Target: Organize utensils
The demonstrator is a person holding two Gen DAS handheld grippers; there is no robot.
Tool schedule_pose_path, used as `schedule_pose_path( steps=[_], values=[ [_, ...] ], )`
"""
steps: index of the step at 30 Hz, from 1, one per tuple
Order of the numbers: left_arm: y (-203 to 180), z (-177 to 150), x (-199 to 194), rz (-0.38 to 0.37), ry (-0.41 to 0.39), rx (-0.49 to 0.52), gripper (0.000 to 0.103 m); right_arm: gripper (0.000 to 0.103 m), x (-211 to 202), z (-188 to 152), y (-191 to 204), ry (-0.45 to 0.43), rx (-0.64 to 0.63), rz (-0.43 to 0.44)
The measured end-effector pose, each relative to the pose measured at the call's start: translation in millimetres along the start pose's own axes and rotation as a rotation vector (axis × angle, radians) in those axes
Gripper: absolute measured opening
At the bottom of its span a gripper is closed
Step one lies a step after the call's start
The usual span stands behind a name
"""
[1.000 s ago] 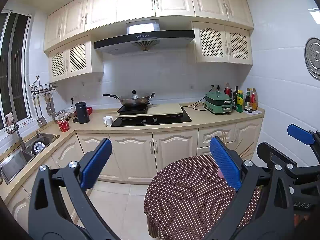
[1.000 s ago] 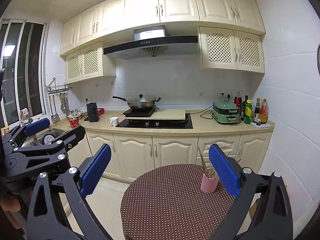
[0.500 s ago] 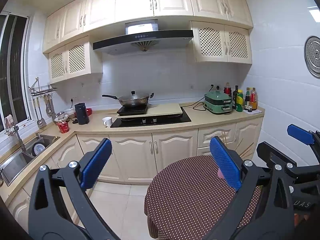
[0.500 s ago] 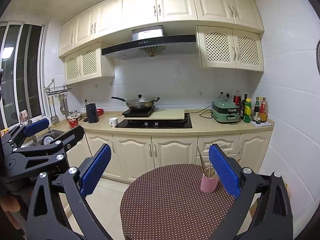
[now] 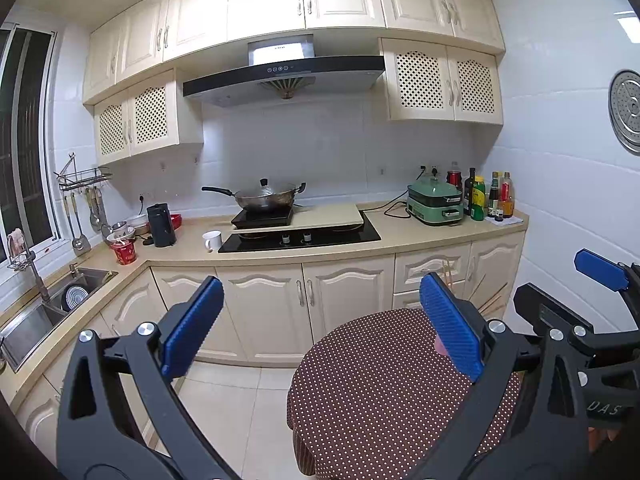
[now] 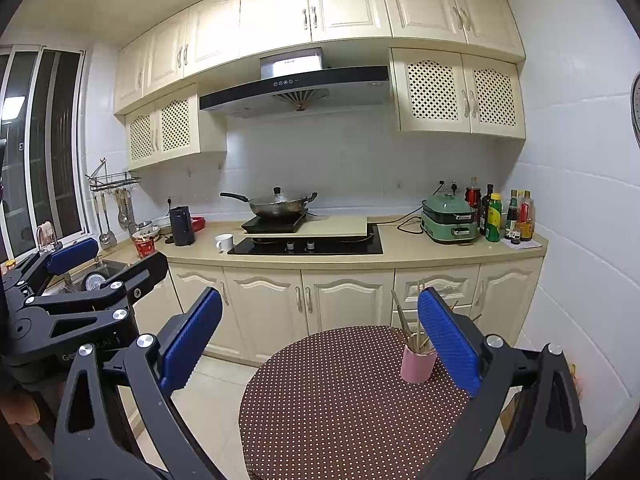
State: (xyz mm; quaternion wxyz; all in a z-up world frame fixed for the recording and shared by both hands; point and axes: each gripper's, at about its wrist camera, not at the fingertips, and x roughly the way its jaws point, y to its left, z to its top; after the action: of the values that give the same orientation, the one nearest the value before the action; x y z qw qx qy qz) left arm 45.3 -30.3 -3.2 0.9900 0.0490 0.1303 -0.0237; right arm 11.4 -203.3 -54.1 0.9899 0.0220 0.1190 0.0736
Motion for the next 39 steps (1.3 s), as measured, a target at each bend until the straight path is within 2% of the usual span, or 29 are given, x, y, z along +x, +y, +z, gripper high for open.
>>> schedule_pose_path(
  steps=[16,27,34,39],
  values=[
    [2,-2,22,0.004,0.032,0.003,0.097,0.095,21,-4,-4,0.031,0.017,0.002],
    [2,-11,56,0.016,0.075,0.014,0.097,0.095,53,-13,-6,0.08,0.033,0.001],
    [2,-22,97,-0.022,0.145,0.013,0.096,0.095,86,-24,-12,0.136,0.056,-0.025],
    [1,-37,142,-0.059,0.241,0.026,0.097,0.095,119,-38,-16,0.205,0.078,-0.053]
  ],
)
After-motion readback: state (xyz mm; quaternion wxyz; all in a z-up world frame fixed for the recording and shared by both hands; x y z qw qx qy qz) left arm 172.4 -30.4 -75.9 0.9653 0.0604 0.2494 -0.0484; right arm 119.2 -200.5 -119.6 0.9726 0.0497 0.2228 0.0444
